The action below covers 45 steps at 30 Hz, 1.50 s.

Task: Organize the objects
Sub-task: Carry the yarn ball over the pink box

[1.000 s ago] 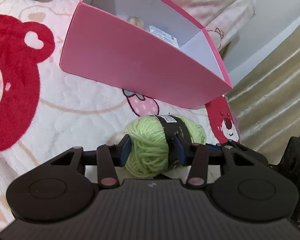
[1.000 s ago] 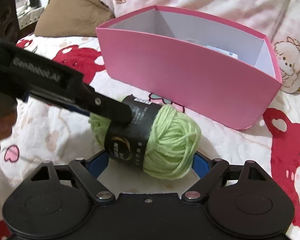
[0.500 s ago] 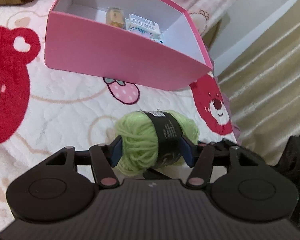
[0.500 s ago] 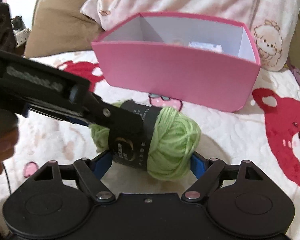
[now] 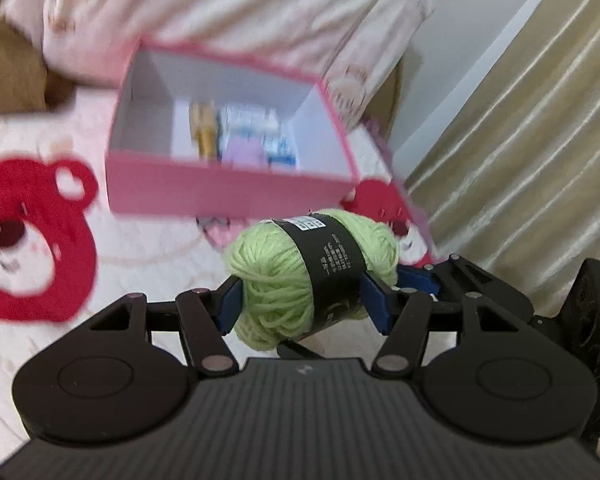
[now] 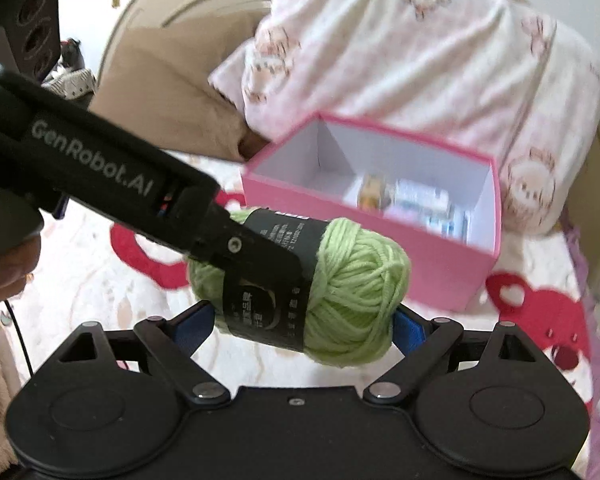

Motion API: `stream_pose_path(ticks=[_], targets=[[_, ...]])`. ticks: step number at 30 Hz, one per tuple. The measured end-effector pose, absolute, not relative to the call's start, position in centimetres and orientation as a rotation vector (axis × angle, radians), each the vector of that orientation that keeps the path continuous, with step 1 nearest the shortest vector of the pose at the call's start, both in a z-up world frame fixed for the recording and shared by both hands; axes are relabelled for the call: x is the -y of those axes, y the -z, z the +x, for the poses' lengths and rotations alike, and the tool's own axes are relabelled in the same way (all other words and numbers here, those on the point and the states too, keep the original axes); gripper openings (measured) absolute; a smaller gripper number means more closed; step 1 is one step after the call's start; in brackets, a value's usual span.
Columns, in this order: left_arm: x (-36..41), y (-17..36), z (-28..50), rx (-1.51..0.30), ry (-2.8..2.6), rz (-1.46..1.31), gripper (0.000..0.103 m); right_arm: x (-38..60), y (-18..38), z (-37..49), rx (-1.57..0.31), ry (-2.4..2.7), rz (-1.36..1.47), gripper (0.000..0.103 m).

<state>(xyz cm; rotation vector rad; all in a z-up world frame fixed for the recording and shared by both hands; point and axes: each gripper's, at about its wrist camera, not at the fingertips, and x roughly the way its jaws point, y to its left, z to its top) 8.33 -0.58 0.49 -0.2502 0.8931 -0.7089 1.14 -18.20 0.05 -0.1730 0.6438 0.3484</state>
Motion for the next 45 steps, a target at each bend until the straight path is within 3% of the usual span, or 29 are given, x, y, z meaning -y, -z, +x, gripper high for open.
stream_pose_path(ticks=[7,11,17,24,38,45], targets=[[0.0,-5.0,9.5,-0.808,0.684,-0.223,0.059,17.9,-4.5,2.9,-0.522,-0.369,-0.157,0.093],[-0.4,-7.0,12.2,-0.792,0.663,-0.248,0.060,17.8,-7.1,5.9,-0.470,-0.400,-0.202,0.084],[0.2,-9.1,17.4,-0.773,0.622,-0.249,0.060,17.9,-9.4,11.6,-0.466,-0.435,-0.224,0.083],[2.1,-5.3,24.1,-0.859,0.497,-0.258,0.059,18.4,-5.8,19.8,-0.587,-0.455,-0.102,0.083],[4.7,4.2,30.5,-0.999,0.410,-0.191,0.060,19.3,3.3,27.6,-0.843,-0.410,0.091,0.082],[5.2,4.0,30.2,-0.911,0.332,-0.105,0.057,19.6,4.6,28.1,-0.890,-0.401,0.100,0.088]])
